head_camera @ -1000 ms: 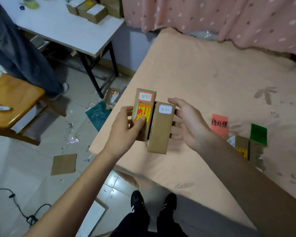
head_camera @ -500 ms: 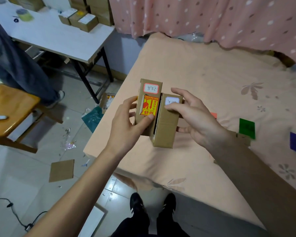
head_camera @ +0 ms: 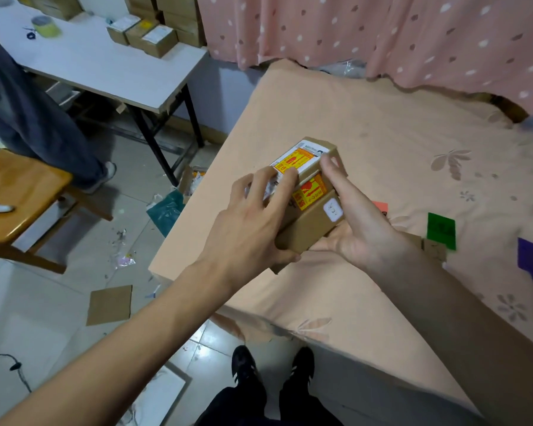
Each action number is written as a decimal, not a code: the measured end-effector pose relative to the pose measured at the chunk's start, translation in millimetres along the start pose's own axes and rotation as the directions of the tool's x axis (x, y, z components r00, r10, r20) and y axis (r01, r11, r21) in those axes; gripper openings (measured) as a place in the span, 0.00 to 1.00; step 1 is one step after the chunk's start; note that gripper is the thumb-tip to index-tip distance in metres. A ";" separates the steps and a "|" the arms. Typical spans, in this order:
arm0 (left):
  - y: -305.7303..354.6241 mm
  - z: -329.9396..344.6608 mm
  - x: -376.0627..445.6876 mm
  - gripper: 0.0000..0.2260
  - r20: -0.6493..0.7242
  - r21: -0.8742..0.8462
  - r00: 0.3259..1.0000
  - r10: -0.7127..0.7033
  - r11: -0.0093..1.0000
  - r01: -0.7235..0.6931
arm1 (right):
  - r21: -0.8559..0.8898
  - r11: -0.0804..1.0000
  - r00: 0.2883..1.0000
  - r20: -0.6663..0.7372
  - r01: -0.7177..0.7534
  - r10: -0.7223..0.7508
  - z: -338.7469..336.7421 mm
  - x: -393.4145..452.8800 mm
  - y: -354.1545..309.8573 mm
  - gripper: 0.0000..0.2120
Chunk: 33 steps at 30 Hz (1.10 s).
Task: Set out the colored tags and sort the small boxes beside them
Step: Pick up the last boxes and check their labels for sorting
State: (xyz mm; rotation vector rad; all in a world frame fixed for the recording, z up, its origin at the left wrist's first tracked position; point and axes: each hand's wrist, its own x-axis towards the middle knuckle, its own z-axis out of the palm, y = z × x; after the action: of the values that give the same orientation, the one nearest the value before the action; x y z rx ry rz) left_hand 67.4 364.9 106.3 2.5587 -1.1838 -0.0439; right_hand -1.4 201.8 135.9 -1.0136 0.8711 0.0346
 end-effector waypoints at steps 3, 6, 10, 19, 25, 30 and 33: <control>0.2 2.0 -0.6 0.56 -0.026 0.063 0.994 0.109 0.992 -0.107 | 0.012 1.000 0.994 -0.108 -0.007 0.008 -3.6 -1.5 5.2 0.39; 3.0 10.6 -1.3 0.53 -0.070 0.052 0.981 0.178 0.983 -0.175 | -0.020 0.999 0.984 -0.175 0.028 -0.031 -3.6 -7.6 10.7 0.37; -0.5 18.4 -6.4 0.51 -0.157 -0.444 0.979 0.128 0.876 -0.186 | 0.092 0.991 0.964 -0.255 0.096 -0.070 -10.9 -10.7 4.0 0.21; 36.6 45.5 -35.5 0.58 -0.028 -0.949 0.972 -0.234 0.311 0.048 | 0.476 0.857 0.980 0.118 -0.196 0.158 -28.7 -16.6 19.0 0.21; 18.7 14.3 -11.6 0.42 -0.094 -0.966 0.954 -0.283 0.258 -0.019 | 0.175 0.980 0.991 0.111 -0.091 0.072 -40.4 -10.0 16.2 0.28; 16.7 -13.1 7.2 0.27 -0.034 -0.980 0.949 -0.314 0.196 0.030 | 0.005 0.980 0.980 0.035 0.197 -0.197 -35.6 -13.7 14.2 0.19; 16.8 -27.7 19.0 0.21 0.016 -0.990 0.945 -0.327 0.127 0.061 | -0.091 0.904 0.908 0.060 0.418 -0.414 -38.1 -11.5 14.8 0.29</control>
State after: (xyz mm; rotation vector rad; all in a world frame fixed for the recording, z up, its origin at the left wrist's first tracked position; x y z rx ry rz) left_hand 71.9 348.2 139.6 1.3559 -0.3618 -0.4580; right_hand -38.7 185.6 123.8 -1.2756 0.6059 -0.2666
